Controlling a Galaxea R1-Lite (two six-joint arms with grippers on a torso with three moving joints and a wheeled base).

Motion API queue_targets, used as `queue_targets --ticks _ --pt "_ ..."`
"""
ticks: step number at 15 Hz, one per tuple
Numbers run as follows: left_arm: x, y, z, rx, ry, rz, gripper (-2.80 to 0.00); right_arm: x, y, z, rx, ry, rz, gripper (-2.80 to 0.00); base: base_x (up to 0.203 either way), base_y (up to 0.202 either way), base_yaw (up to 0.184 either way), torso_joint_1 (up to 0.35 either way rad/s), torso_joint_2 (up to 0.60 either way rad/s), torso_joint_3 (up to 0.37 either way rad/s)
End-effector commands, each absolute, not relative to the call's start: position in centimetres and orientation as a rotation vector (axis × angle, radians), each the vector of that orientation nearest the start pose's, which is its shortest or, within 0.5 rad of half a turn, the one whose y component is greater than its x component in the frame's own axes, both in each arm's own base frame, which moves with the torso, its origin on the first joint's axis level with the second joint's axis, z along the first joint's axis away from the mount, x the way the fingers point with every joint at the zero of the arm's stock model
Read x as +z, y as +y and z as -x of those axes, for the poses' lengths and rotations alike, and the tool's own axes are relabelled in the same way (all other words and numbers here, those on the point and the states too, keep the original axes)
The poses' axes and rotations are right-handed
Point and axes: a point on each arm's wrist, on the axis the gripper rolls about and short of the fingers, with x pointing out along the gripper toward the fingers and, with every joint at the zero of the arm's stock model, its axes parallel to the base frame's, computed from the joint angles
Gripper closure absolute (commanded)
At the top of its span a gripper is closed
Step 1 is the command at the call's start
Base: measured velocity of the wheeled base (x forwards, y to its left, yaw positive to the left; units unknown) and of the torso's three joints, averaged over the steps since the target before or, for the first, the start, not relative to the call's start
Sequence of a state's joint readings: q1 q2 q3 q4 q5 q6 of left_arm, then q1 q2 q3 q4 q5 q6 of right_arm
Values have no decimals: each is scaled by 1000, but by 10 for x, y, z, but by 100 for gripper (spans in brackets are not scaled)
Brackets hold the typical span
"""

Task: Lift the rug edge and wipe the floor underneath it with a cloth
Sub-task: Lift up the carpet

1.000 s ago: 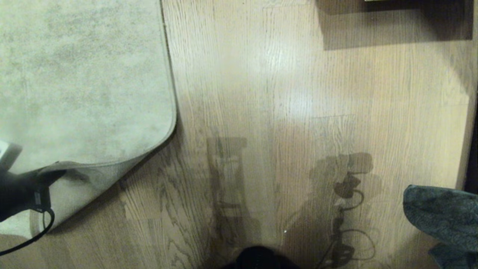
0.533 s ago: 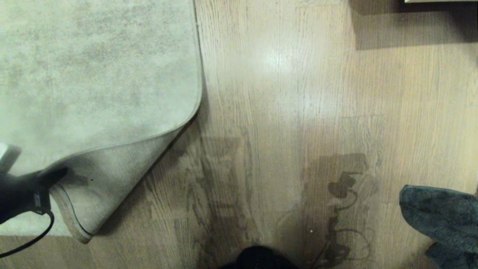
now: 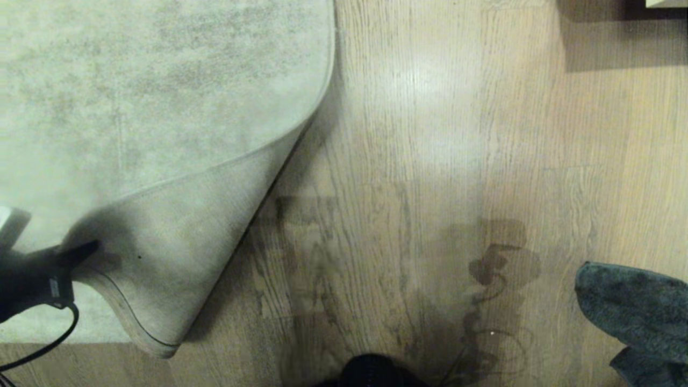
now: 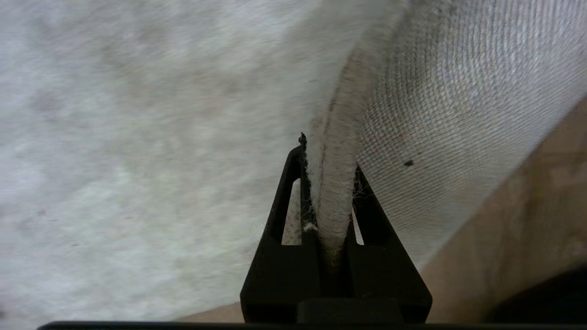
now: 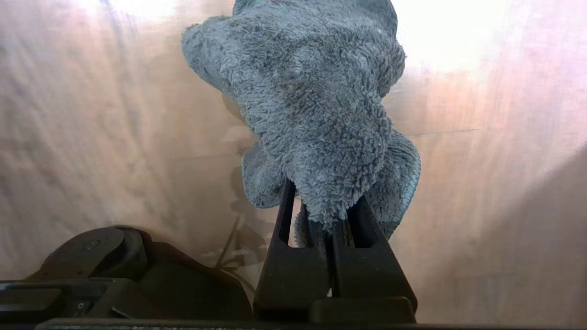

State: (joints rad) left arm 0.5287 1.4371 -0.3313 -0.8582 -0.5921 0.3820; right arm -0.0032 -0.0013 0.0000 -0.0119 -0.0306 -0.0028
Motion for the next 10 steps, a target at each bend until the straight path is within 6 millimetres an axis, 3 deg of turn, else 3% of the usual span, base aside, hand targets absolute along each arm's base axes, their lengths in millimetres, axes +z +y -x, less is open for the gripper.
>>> queue_targets --ticks 1,4,10 --pt "152 90 -180 -102 186 -256 0 77 -1 23 -34 -12 3 0 0 188 -4 1 2 1" --pt "153 90 -179 -102 180 -260 0 77 -1 23 -34 -12 3 0 0 113 1 3 3 3" --pt "152 90 -180 -135 184 -314 0 77 -1 23 -34 -12 3 0 0 0 0 0 0 0"
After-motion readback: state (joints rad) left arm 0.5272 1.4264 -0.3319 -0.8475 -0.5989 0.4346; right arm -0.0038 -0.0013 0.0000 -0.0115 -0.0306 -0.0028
